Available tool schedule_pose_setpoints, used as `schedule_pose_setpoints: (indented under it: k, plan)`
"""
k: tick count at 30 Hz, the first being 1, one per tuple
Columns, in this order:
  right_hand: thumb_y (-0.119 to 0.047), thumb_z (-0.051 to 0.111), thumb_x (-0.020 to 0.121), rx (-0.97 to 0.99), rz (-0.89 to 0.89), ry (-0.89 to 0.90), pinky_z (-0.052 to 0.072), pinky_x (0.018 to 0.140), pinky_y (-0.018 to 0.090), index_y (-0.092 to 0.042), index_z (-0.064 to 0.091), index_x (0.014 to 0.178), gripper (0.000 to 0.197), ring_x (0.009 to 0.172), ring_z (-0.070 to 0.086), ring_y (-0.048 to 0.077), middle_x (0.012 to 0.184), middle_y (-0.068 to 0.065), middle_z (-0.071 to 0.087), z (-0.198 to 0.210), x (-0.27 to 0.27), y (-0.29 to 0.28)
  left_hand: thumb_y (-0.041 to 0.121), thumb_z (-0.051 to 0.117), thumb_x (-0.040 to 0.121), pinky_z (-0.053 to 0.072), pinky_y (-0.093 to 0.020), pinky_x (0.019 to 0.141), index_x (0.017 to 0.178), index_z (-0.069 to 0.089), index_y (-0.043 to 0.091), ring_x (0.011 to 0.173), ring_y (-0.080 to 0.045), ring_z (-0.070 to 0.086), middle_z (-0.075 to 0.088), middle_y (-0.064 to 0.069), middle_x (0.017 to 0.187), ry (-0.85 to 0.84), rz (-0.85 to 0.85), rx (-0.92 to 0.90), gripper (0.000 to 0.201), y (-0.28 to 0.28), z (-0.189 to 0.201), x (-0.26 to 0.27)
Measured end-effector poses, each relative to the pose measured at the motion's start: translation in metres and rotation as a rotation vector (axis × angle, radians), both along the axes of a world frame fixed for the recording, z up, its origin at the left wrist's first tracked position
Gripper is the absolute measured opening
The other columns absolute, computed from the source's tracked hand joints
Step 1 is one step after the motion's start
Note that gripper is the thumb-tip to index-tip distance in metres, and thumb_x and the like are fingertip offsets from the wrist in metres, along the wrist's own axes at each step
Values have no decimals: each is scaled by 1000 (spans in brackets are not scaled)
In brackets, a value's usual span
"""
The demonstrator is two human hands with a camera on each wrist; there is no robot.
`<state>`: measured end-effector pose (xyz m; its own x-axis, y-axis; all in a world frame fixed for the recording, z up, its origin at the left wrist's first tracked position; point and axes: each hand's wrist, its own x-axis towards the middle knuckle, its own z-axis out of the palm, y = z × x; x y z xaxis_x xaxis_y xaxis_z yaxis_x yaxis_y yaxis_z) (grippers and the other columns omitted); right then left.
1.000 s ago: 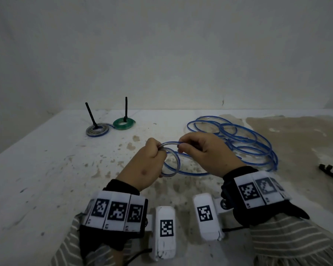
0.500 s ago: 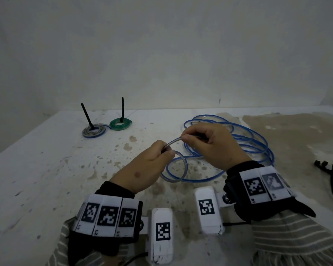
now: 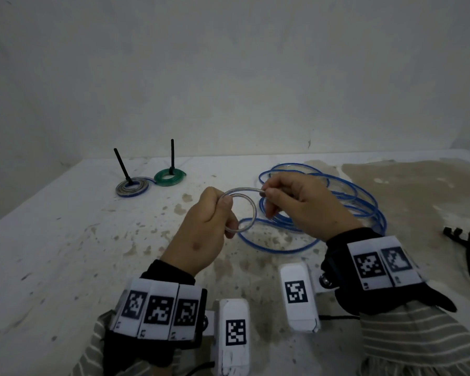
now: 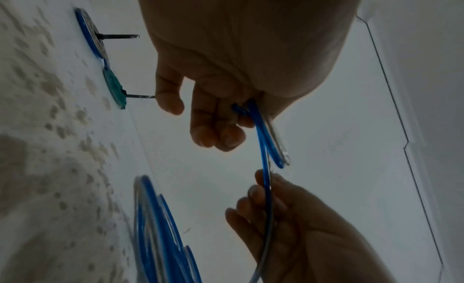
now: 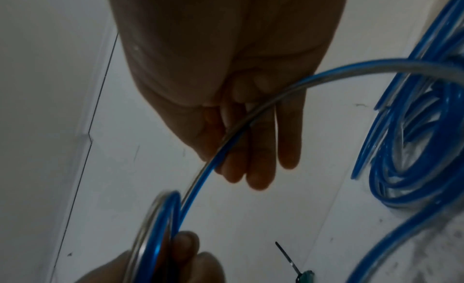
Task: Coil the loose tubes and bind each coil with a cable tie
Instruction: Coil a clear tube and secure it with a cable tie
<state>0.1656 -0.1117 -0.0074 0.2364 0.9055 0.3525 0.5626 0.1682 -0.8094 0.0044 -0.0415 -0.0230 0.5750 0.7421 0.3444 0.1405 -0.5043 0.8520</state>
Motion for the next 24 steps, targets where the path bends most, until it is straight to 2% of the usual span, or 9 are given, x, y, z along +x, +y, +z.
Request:
schedule_pose_setpoints:
  k: [3, 6, 8, 11, 13, 15, 16, 19, 24]
  plan:
    - [-15, 46, 94, -24, 53, 77, 37, 52, 26, -18, 56, 79, 18, 53, 44, 16, 60, -10, 63, 0, -7, 1, 17, 31, 100, 36, -8, 52, 77, 42, 12, 51, 1, 48, 56, -2, 64, -81, 38, -27, 26, -4, -1, 5]
    - [-21, 50, 93, 4, 94, -1, 34, 50, 10, -15, 58, 79, 18, 46, 47, 0, 52, -18, 57, 3, -12, 0, 18, 31, 100, 36, -9, 52, 80, 42, 12, 53, -1, 48, 57, -5, 66, -123, 47, -39, 23, -6, -2, 8]
    - [-20, 54, 92, 59, 83, -74, 42, 59, 16, -18, 59, 78, 15, 58, 56, 1, 61, -13, 62, 3, -12, 0, 18, 31, 99, 37, -9, 53, 81, 41, 13, 56, 0, 48, 57, -4, 71, -98, 10, -42, 22, -7, -2, 8]
    - [-15, 59, 88, 124, 40, -113, 51, 73, 34, -19, 63, 79, 10, 73, 64, 18, 72, -5, 67, 3, -5, -2, 22, 36, 98, 35, -8, 60, 79, 47, 18, 66, 4, 45, 53, 2, 79, 22, -39, 86, 23, -1, -2, 4]
    - [-13, 64, 84, 160, 3, -109, 50, 72, 28, -12, 68, 86, 4, 73, 64, 16, 72, -6, 67, 3, -2, -4, 25, 47, 95, 34, -6, 66, 79, 54, 28, 74, 7, 46, 51, 5, 83, 91, -25, 251, 17, 5, -1, -2]
    - [-14, 67, 82, 190, -30, -159, 48, 69, 22, -8, 71, 90, 11, 74, 62, 14, 71, -8, 66, 3, -3, -5, 22, 60, 87, 35, -4, 65, 92, 64, 28, 77, 6, 49, 55, 8, 82, 110, -4, 312, 9, 7, 3, -7]
    - [-15, 67, 82, 203, -37, -193, 49, 67, 24, -8, 71, 91, 13, 72, 62, 16, 71, -4, 67, 3, -4, -5, 20, 65, 83, 35, -4, 63, 101, 66, 26, 76, 4, 51, 57, 9, 79, 112, 10, 326, 19, 7, 3, -9]
    - [-17, 67, 82, 225, -44, -262, 49, 67, 44, -10, 72, 89, 11, 70, 61, 34, 74, 12, 69, 0, -6, -4, 16, 75, 73, 41, -3, 63, 116, 63, 24, 74, -1, 60, 63, 14, 73, 93, 30, 300, 46, 3, 6, -11]
    - [-16, 65, 84, 209, -56, -275, 44, 62, 38, -11, 71, 87, 8, 66, 58, 32, 71, 8, 67, -2, -6, -2, 4, 71, 75, 54, -16, 76, 113, 65, 12, 73, -5, 67, 69, 7, 79, 64, 34, 111, 39, -5, 5, -3]
